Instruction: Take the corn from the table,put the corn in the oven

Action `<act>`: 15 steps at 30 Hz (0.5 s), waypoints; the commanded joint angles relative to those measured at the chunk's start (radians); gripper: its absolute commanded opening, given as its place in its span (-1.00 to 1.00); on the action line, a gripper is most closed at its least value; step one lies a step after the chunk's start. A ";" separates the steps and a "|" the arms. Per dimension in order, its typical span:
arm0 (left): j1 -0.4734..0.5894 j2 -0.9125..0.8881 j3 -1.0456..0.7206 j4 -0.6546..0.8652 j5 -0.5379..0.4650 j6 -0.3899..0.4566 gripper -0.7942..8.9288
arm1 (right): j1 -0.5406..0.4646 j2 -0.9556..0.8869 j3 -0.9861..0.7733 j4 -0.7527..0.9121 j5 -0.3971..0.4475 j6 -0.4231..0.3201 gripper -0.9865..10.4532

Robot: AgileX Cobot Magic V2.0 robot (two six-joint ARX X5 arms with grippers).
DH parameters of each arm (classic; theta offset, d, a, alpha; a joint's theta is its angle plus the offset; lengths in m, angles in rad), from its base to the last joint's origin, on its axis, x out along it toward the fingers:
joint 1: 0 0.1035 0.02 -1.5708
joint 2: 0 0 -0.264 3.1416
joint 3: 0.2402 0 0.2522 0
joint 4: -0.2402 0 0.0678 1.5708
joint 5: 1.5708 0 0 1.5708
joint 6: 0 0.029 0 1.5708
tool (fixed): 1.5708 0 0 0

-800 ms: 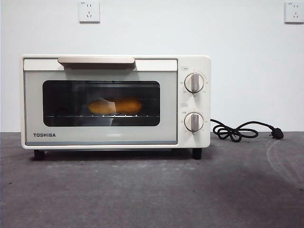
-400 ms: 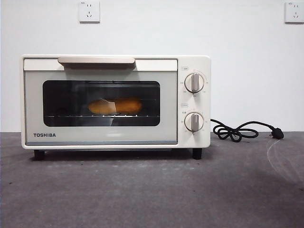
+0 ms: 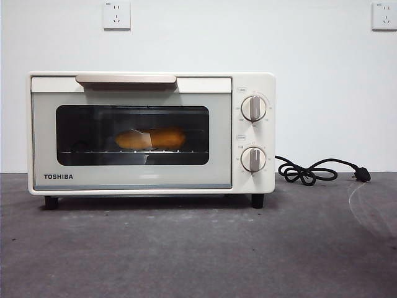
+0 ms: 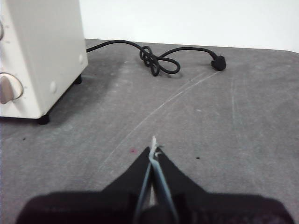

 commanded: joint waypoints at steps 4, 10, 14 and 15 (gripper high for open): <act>0.002 0.000 -0.008 0.006 -0.003 0.012 -0.84 | -0.022 -0.003 -0.010 0.004 0.010 0.004 -0.85; 0.002 0.000 -0.008 0.006 -0.003 0.012 -0.84 | -0.022 -0.003 -0.010 0.005 0.011 0.005 -0.85; 0.002 0.000 -0.008 0.006 -0.003 0.012 -0.84 | -0.022 -0.002 -0.010 0.006 0.011 0.005 -0.85; 0.002 0.000 -0.008 0.006 -0.003 0.012 -0.84 | -0.022 -0.002 -0.010 0.006 0.011 0.005 -0.85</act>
